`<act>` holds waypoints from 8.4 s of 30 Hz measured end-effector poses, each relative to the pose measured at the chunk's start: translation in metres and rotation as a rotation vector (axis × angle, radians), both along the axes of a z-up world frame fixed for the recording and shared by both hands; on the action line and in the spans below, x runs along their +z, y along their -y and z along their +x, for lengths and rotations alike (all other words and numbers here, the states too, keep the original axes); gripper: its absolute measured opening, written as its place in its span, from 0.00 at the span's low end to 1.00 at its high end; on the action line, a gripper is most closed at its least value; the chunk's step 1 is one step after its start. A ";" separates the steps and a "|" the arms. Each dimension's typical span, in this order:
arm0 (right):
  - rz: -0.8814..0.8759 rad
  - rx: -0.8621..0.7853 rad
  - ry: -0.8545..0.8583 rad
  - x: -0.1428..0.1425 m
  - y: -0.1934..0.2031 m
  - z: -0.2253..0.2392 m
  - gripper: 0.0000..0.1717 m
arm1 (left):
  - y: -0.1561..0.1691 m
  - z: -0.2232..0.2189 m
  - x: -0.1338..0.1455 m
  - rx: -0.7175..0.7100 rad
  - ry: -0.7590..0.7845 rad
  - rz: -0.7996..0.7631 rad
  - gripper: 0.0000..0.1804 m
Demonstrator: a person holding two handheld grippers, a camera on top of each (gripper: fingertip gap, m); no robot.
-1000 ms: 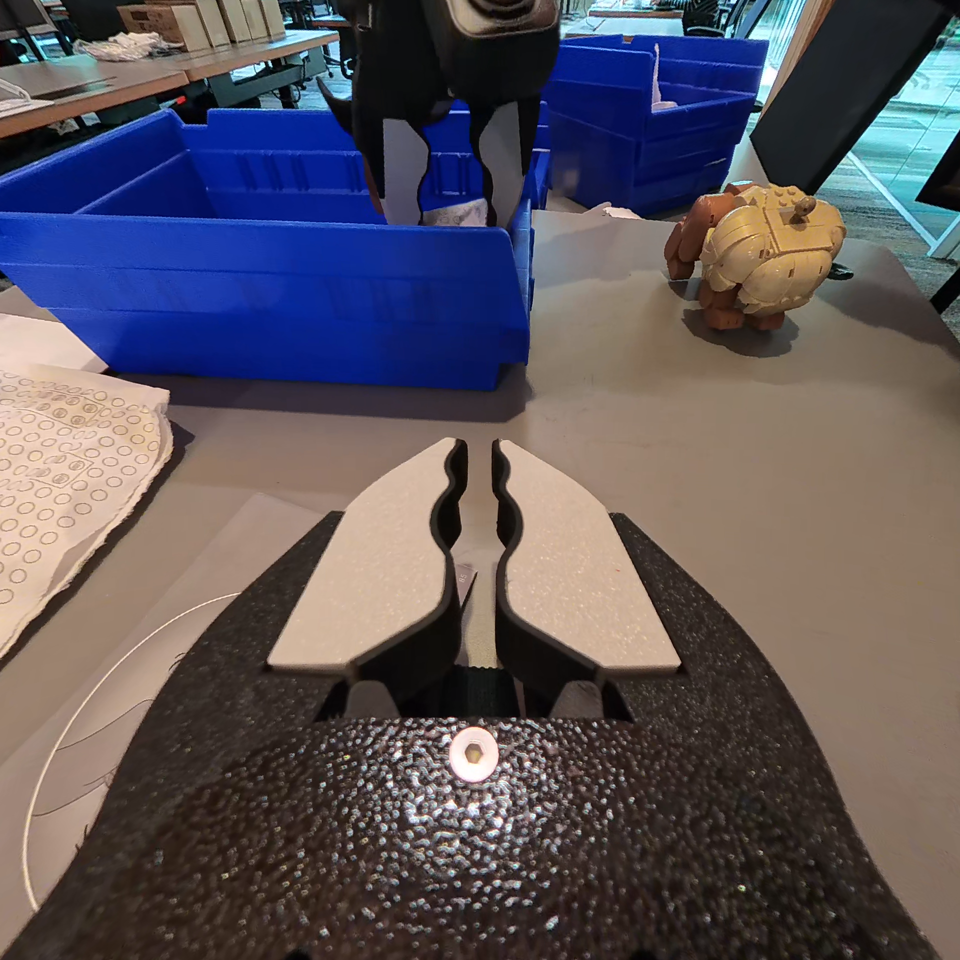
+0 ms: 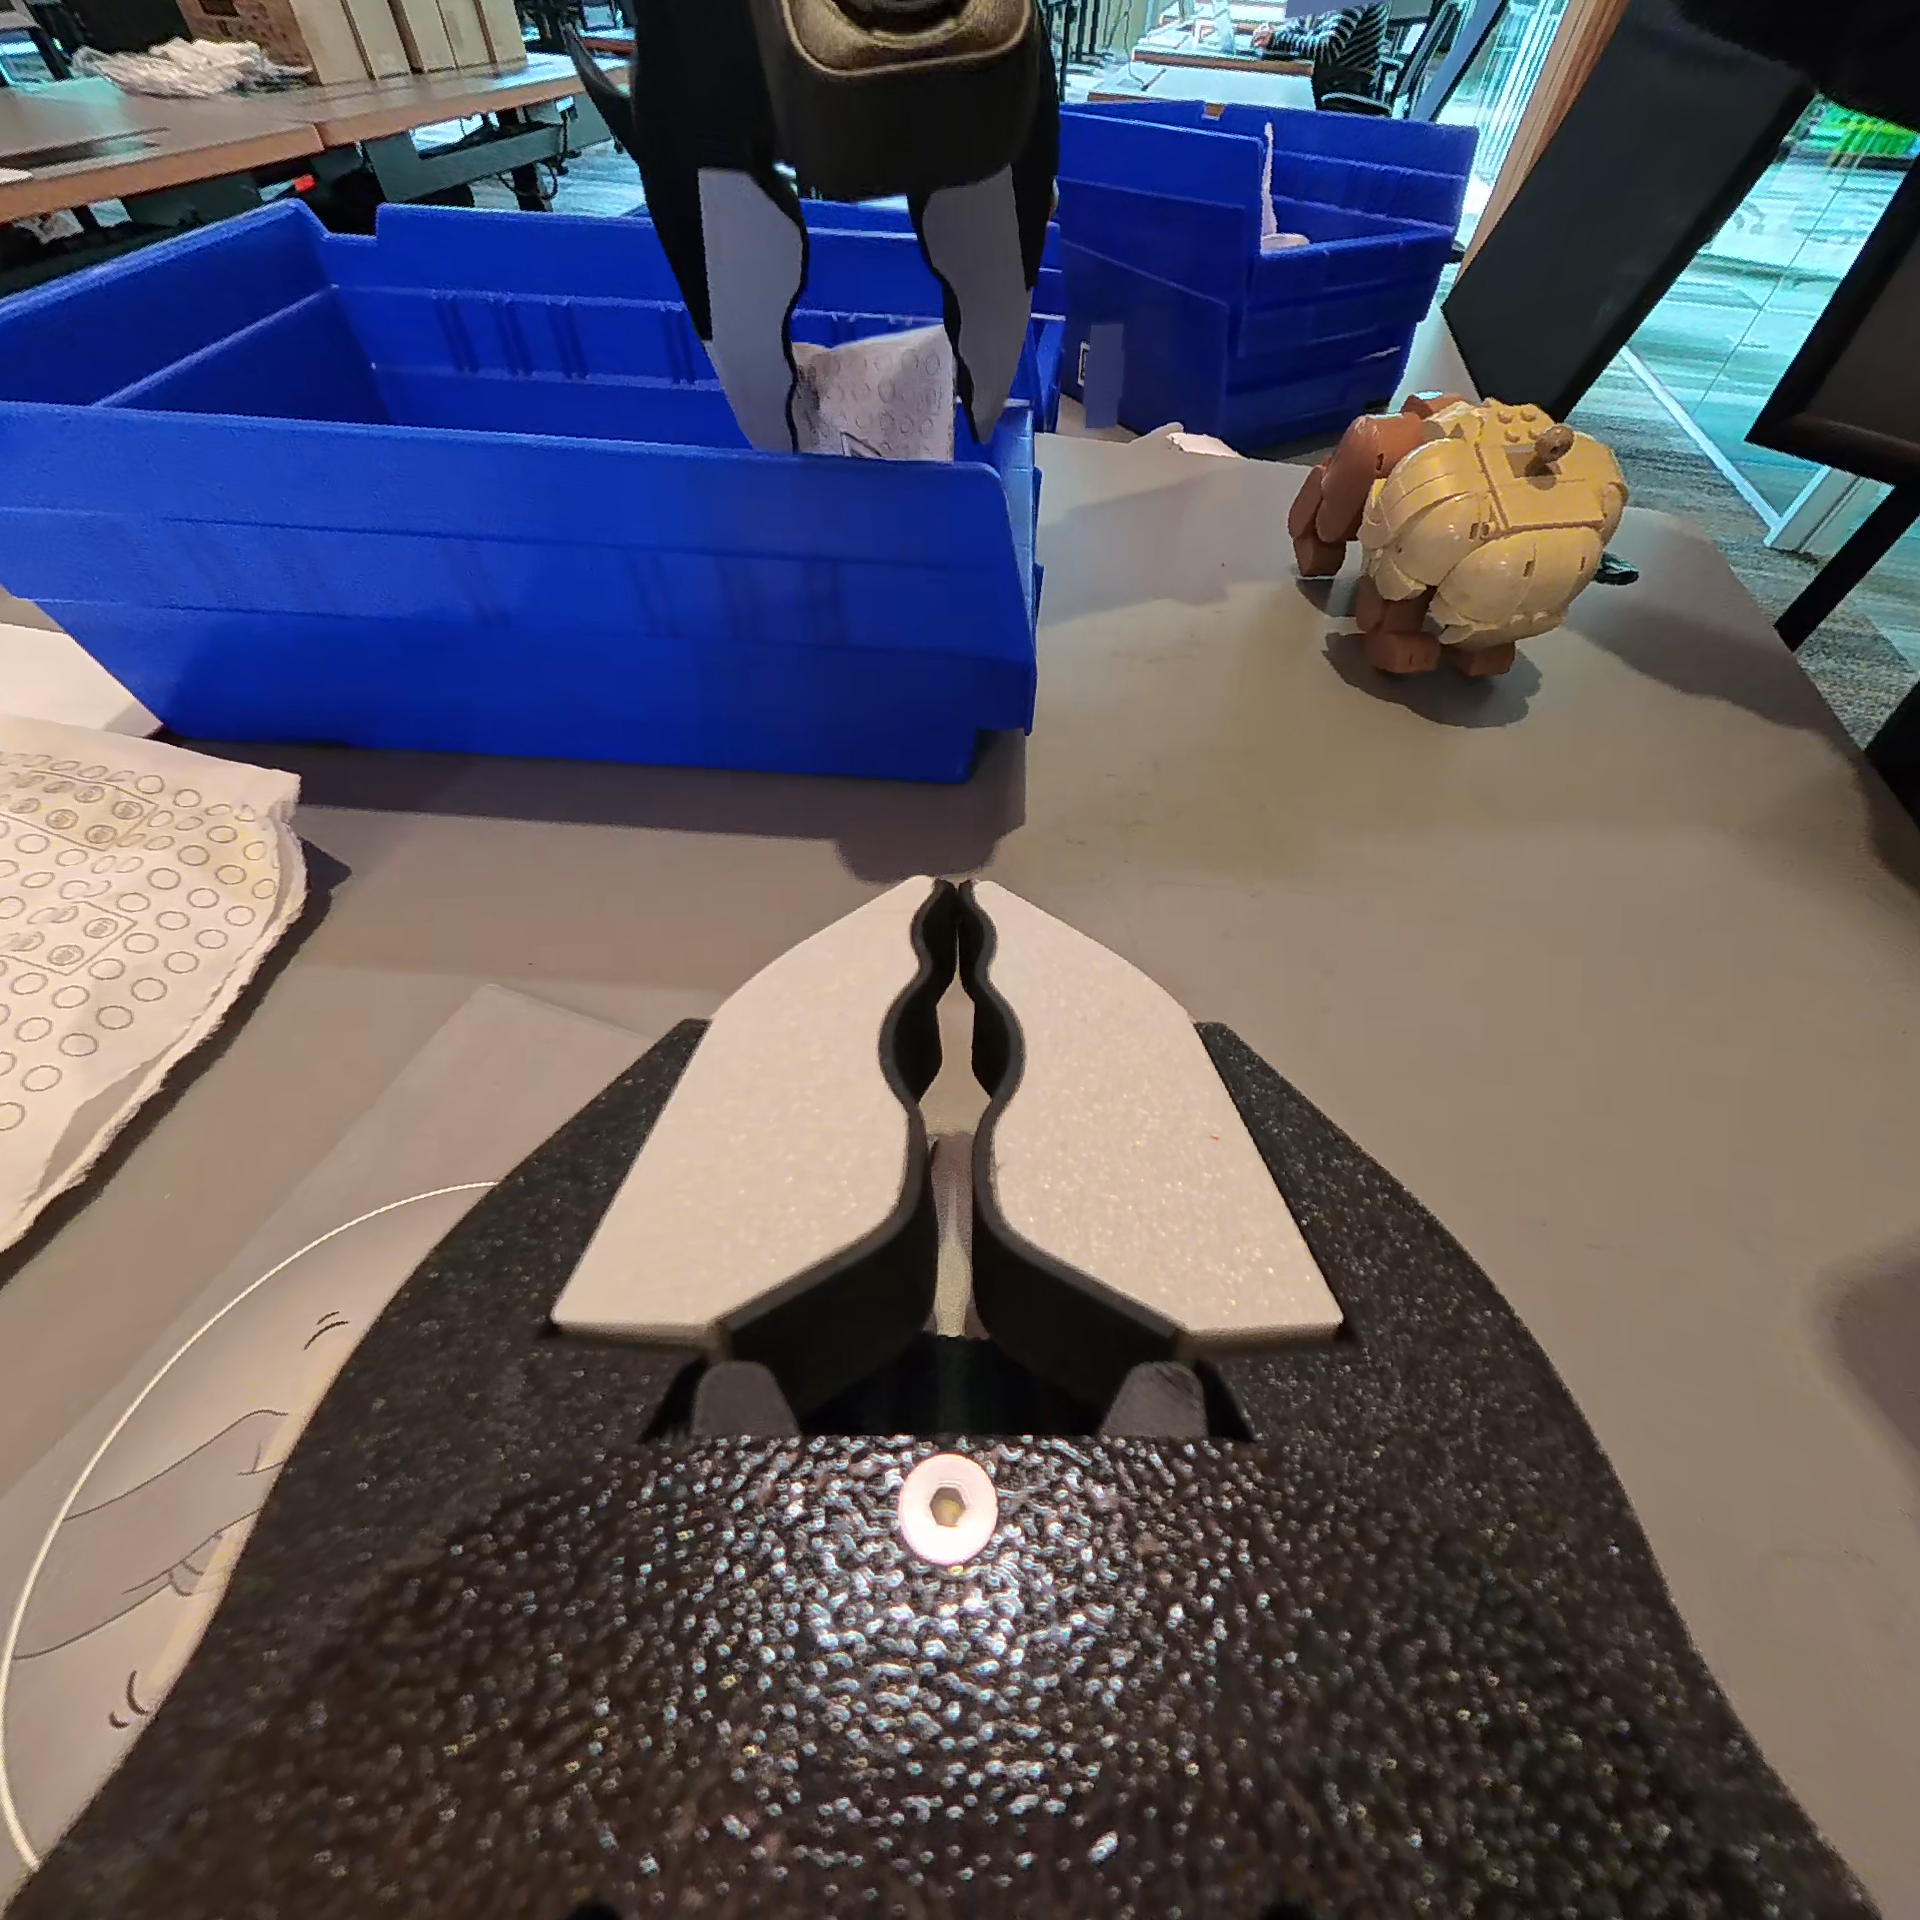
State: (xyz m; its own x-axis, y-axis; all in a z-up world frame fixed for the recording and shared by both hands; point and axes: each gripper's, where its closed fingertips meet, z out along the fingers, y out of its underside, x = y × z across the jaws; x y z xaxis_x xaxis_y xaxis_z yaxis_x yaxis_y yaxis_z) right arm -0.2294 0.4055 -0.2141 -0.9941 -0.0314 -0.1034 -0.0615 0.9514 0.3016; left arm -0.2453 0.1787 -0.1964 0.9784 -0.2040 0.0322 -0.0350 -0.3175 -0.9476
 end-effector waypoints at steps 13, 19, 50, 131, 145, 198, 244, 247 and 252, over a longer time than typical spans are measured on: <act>-0.047 -0.012 -0.047 0.009 0.008 -0.002 0.37 | 0.001 0.000 0.001 -0.004 0.012 0.003 0.00; -0.120 -0.047 -0.058 0.011 0.014 0.000 0.37 | 0.001 0.000 0.001 -0.005 0.018 0.002 0.00; -1.838 0.036 -0.358 0.198 0.096 0.093 0.33 | 0.001 0.002 0.000 -0.014 0.018 -0.007 0.00; -1.006 -0.599 -0.922 0.002 0.312 0.047 0.34 | 0.014 -0.200 -0.035 0.527 0.493 -0.484 0.24; -0.965 -0.575 -0.860 -0.020 0.307 0.051 0.34 | 0.022 -0.215 -0.027 0.259 -0.141 -0.725 0.29; -0.979 -0.573 -0.780 -0.034 0.313 0.054 0.31 | 0.026 -0.198 -0.045 -0.159 -0.355 -0.857 0.21; -1.083 -0.381 -0.950 -0.012 0.346 0.046 0.32 | 0.050 -0.064 -0.016 0.121 -0.307 -0.313 0.39; -1.113 -0.352 -0.945 -0.009 0.361 0.047 0.33 | 0.052 -0.054 -0.023 0.127 -0.253 -0.310 0.37; -1.093 -0.211 -0.888 -0.015 0.392 0.050 0.34 | 0.060 -0.049 -0.032 0.148 -0.222 -0.356 0.36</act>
